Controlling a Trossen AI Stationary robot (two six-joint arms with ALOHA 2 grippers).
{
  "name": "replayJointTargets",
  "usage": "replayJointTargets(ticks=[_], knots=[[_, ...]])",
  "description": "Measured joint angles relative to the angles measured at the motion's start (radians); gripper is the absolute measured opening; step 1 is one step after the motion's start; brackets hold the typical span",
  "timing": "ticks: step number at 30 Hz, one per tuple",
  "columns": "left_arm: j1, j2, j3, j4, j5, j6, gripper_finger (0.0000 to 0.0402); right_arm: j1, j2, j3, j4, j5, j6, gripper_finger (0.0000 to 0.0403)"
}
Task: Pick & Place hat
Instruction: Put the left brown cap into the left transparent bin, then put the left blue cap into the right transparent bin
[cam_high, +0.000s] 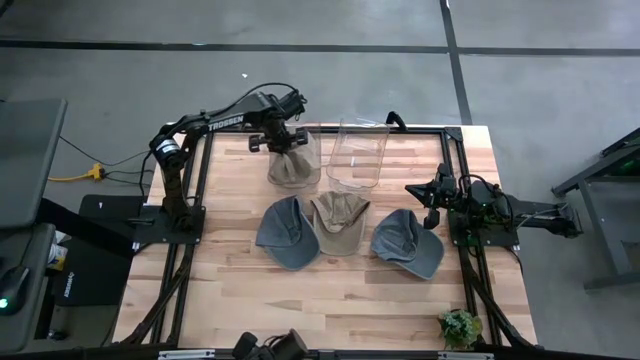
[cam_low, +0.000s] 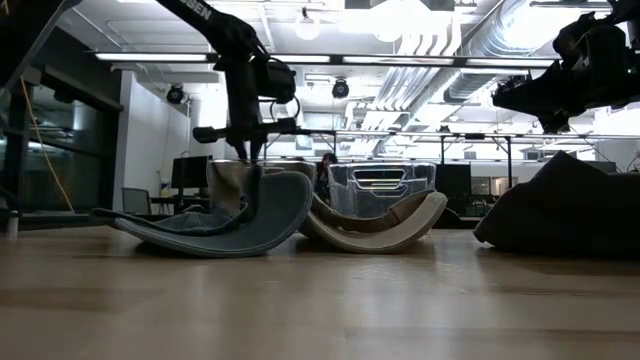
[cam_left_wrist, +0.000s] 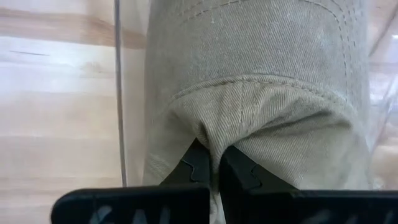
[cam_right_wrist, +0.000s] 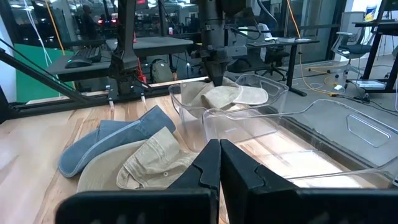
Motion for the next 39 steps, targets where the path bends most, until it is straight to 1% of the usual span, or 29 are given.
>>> replayJointTargets(ticks=[4,5,11,16,18,21,27,31,35,39], knots=[[-0.014,0.0,0.0,-0.002,-0.072,-0.001,0.0,0.0,0.0,0.0,0.0,0.0,0.0,0.0],[-0.019,0.0,0.0,-0.002,-0.076,-0.001,0.0,0.0,0.0,0.0,0.0,0.0,0.0,0.0],[-0.02,0.0,0.0,0.003,-0.045,0.024,0.0001,0.0,0.0,0.0,0.0,0.0,0.0,0.0],[-0.02,0.0,0.0,0.005,-0.046,0.027,0.0001,0.0,0.0,0.0,0.0,0.0,0.0,0.0],[-0.02,0.0,0.0,0.006,-0.046,0.034,0.0008,0.0,0.0,0.0,0.0,0.0,0.0,0.0],[-0.02,0.0,0.0,0.006,-0.048,0.036,0.0033,0.0,0.0,0.0,0.0,0.0,0.0,0.0],[-0.02,0.0,0.0,0.006,-0.049,0.037,0.011,0.0,0.0,0.0,0.0,0.0,0.0,0.0],[-0.02,0.0,0.0,0.006,-0.048,0.051,0.0153,0.0,0.0,0.0,0.0,0.0,0.0,0.0],[-0.019,-0.004,0.0,0.004,-0.047,0.052,0.0178,0.0,0.0,0.0,0.0,0.0,0.0,0.0],[-0.019,-0.016,0.006,0.005,-0.048,0.052,0.0185,0.0,0.0,0.0,0.0,0.0,0.0,0.0]])
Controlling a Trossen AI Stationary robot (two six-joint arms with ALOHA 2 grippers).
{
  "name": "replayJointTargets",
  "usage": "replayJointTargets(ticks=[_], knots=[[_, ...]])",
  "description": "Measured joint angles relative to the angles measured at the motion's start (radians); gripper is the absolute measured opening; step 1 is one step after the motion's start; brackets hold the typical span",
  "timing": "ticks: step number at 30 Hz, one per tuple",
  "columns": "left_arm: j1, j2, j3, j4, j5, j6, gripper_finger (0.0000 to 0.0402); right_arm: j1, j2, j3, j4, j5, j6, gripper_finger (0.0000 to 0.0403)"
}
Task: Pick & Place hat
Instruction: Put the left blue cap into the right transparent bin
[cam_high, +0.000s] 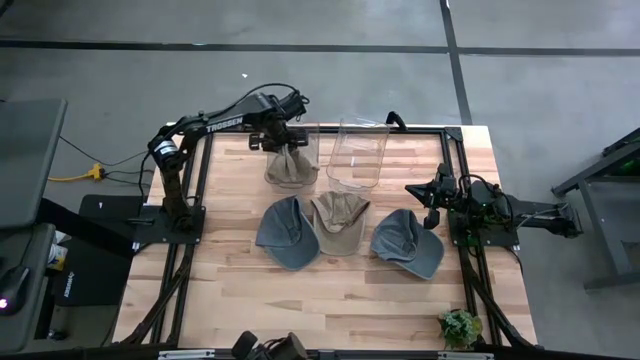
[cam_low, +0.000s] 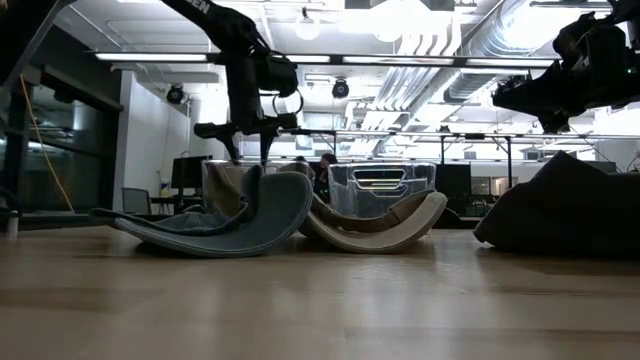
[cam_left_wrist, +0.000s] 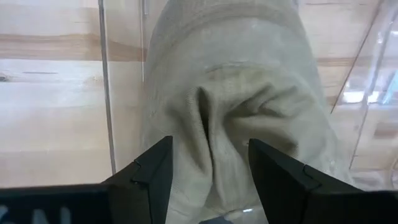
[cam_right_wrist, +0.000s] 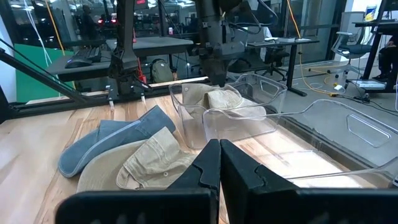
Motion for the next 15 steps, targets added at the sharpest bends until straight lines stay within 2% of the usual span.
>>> replayJointTargets(ticks=[15], knots=[[0.0,0.002,0.241,-0.097,0.014,0.037,0.0186,0.0,0.0,0.0,0.0,0.0,0.0,0.0]])
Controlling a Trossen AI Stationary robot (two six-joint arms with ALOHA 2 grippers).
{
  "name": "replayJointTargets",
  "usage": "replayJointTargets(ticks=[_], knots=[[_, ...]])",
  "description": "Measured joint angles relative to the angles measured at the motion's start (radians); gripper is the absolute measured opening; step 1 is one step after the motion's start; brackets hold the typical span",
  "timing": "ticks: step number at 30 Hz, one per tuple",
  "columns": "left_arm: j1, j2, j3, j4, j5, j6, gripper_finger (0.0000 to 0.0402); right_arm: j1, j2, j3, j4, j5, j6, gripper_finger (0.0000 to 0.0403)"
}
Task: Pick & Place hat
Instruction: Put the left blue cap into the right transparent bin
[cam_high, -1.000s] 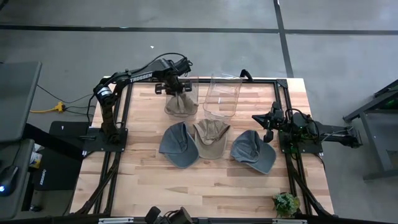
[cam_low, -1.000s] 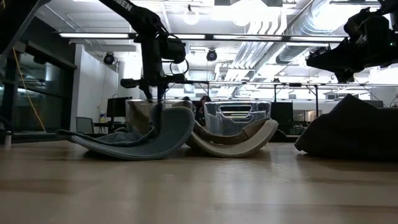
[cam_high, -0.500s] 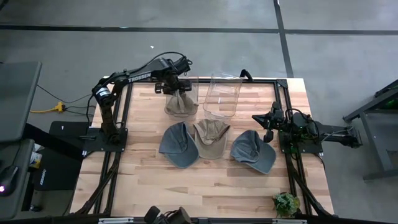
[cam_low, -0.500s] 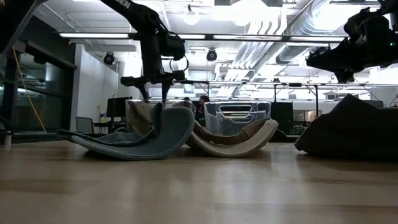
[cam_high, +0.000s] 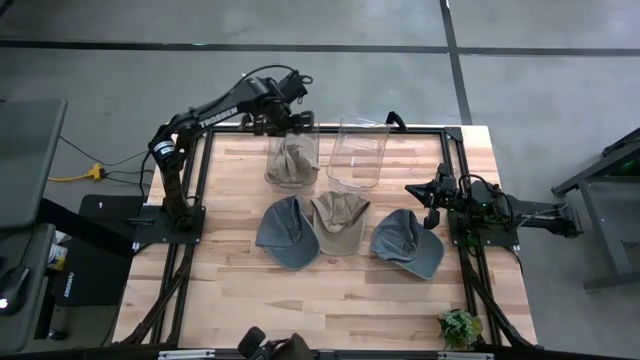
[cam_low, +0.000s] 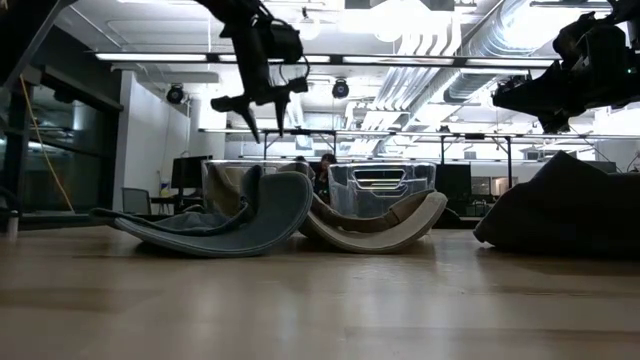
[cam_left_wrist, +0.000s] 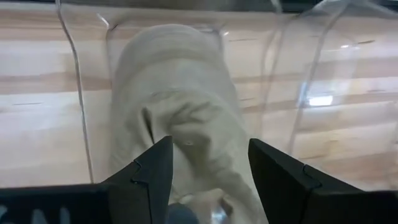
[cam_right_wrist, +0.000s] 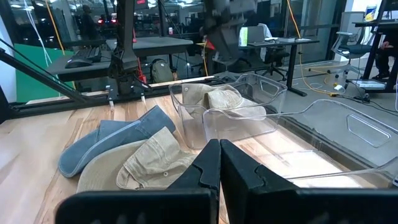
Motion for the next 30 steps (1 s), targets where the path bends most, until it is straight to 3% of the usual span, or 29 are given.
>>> replayJointTargets(ticks=[16,30], knots=[[-0.136,0.0,0.085,-0.028,0.028,0.003,0.0186,0.0,0.0,0.0,0.0,0.0,0.0,0.0],[-0.343,0.0,0.084,-0.035,-0.015,-0.162,0.0186,0.0,0.0,0.0,0.0,0.0,0.0,0.0]])
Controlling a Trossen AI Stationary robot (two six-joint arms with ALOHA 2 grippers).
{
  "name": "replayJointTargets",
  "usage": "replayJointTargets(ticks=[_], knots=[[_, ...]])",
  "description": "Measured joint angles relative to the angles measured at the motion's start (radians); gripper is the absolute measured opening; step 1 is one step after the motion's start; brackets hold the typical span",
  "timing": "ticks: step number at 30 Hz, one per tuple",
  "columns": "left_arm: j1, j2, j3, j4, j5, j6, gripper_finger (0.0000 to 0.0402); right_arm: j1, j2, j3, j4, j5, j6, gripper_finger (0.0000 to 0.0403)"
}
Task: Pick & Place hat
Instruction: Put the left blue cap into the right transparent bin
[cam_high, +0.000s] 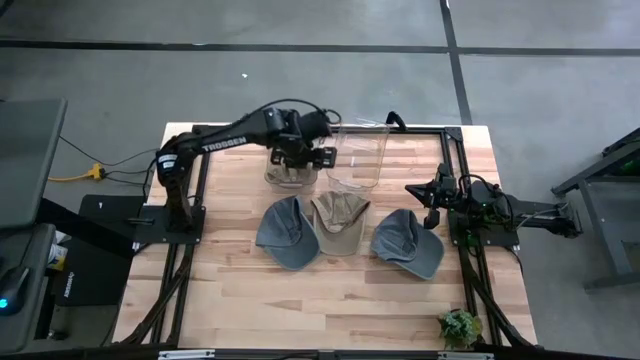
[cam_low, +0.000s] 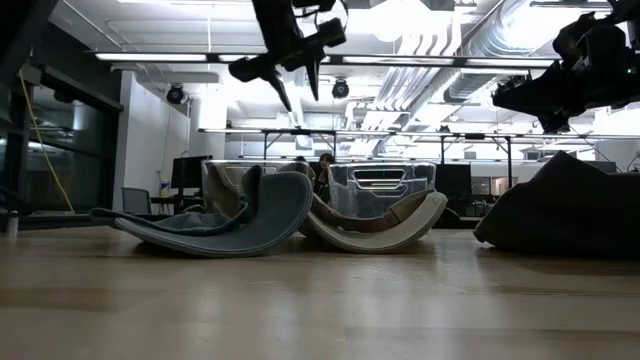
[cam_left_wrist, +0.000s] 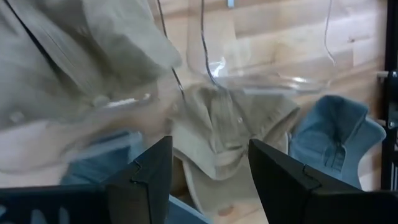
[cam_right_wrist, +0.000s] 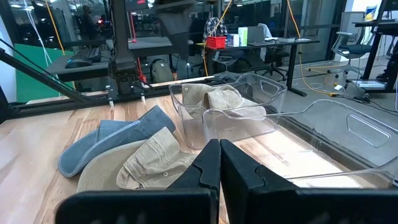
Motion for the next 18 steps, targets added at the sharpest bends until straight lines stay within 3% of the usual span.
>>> replayJointTargets(ticks=[12,18], knots=[[-0.157,0.002,-0.001,0.0,-0.117,-0.184,0.0186,0.0,0.0,0.0,0.0,0.0,0.0,0.0],[-0.196,0.04,-0.005,0.021,-0.119,-0.24,0.0186,0.0,0.0,0.0,0.0,0.0,0.0,0.0]])
